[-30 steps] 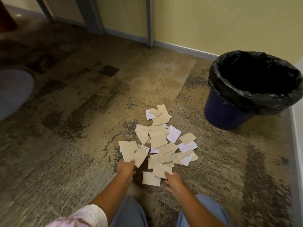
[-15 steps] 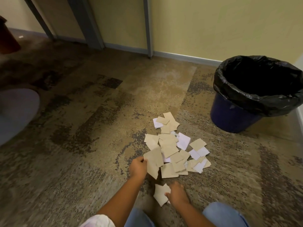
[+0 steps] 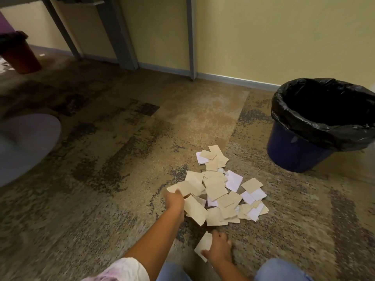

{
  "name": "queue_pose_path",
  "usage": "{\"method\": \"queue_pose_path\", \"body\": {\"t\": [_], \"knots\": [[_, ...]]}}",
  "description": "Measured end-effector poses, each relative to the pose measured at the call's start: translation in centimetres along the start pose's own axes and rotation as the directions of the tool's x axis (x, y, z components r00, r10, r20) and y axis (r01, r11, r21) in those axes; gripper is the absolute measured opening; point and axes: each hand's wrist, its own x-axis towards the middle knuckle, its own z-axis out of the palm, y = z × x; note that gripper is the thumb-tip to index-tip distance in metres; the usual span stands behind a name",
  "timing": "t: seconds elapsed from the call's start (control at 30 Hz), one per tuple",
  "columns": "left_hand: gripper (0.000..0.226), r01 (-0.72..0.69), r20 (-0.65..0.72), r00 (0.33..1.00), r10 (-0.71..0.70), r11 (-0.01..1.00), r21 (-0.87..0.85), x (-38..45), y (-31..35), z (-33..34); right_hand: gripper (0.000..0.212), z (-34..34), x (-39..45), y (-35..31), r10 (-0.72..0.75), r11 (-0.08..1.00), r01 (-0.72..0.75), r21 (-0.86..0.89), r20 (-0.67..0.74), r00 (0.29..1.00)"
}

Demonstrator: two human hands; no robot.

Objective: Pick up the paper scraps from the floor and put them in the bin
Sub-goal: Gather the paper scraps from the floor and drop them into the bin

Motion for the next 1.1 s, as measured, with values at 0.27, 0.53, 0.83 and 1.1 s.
{"method": "queue_pose_path", "body": {"t": [0.27, 0.53, 0.83, 1.1], "knots": [[0.024, -0.109, 0.174, 0.981, 0.087, 0.987, 0.121, 1.4, -0.6, 0.0, 0.068, 0.5, 1.4, 0.6, -0.002, 1.0, 0.002, 0.005, 0.041, 0.999], [0.032, -0.186, 0.158, 0.974, 0.164, 0.973, 0.139, 0.7, -0.6, -0.6, 0.076, -2.9, 1.2, 2.9, -0.014, 0.968, -0.013, 0.252, 0.106, 0.994], [0.036, -0.058, 0.167, 0.983, 0.08, 0.989, -0.132, -3.4, 0.1, -0.3, 0.038, -9.4, -0.5, 4.1, 0.124, 0.566, -0.141, 0.812, 0.085, 0.989], [0.021, -0.086, 0.252, 0.956, 0.149, 0.966, -0.244, -8.7, 2.1, 3.5, 0.041, -18.4, -3.3, 4.1, 0.07, 0.238, -0.061, 0.969, 0.046, 0.997]]}}
